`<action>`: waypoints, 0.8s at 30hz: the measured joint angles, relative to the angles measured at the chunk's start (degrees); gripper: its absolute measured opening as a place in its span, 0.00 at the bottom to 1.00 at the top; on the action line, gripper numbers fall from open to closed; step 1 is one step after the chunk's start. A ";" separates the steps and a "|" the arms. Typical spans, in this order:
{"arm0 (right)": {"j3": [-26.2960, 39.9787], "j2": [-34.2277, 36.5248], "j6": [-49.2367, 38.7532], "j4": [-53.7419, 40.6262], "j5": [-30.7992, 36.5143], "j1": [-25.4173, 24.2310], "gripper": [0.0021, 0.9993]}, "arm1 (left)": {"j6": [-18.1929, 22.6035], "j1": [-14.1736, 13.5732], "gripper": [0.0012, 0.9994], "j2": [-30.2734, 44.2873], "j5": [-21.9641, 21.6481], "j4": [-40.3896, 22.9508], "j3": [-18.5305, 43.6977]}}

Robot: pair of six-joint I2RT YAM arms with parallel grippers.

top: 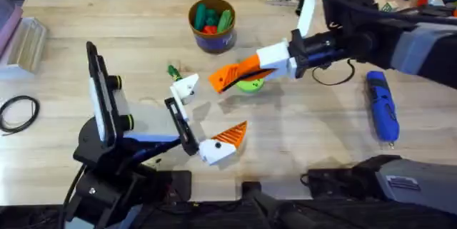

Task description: Pick up the gripper from the table and insert it into the empty holder that is missing its gripper. Then pick up a screw, insert it into the mounting hole, and use the screwdriver to tighten it. Finally, clean up the table by picking up the vegetable and placing it into the bucket.

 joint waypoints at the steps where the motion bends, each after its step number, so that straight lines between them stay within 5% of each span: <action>1: 0.00 0.24 0.03 0.51 -0.21 0.64 0.01 | 0.00 0.00 0.99 0.00 0.20 -0.02 0.00; 24: -0.22 11.14 15.70 22.23 -7.25 5.78 0.01 | -0.20 0.46 0.99 -0.01 -2.52 0.02 0.00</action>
